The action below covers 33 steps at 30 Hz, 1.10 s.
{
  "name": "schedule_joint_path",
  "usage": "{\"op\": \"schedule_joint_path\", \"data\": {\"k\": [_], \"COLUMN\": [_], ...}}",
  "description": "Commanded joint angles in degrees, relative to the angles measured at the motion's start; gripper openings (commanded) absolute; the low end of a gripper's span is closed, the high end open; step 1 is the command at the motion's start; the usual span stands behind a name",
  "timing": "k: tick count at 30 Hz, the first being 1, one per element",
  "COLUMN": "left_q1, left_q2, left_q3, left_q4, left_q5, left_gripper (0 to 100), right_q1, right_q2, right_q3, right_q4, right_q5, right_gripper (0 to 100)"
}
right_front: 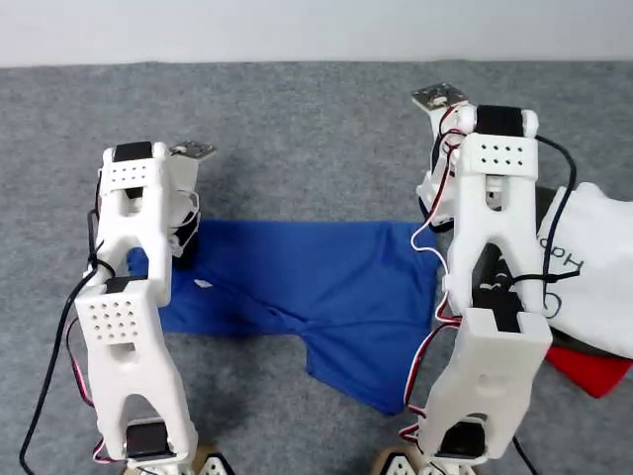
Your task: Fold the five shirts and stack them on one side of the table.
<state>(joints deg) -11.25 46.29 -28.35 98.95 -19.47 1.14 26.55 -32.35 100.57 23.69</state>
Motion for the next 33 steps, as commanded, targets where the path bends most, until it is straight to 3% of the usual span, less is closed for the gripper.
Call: {"op": "schedule_joint_path", "data": {"k": [1, 6, 14, 23, 33], "left_q1": [0.09, 1.41, 2.46, -4.92, -7.65], "left_q2": [-3.96, -13.1, -26.55, -28.4, -28.48], "left_q3": [-1.54, 0.92, 17.89, 24.31, 31.6], "left_q4": [1.58, 1.67, 1.41, 1.41, 1.23], "left_q5": [0.0, 0.09, -2.9, -3.69, -6.42], "left_gripper": [0, 0, 0, 0, 1], "right_q1": [0.57, 0.48, 0.48, 0.13, 0.04], "right_q2": [-4.79, -4.79, -4.79, -4.79, -4.79], "right_q3": [-2.46, -2.46, -2.46, -2.46, -2.46], "right_q4": [2.51, 2.51, 2.51, 2.51, 2.51], "right_q5": [-0.53, -0.62, -0.62, -0.62, -0.62], "right_gripper": [1.0, 1.0, 1.0, 1.0, 1.0]}}
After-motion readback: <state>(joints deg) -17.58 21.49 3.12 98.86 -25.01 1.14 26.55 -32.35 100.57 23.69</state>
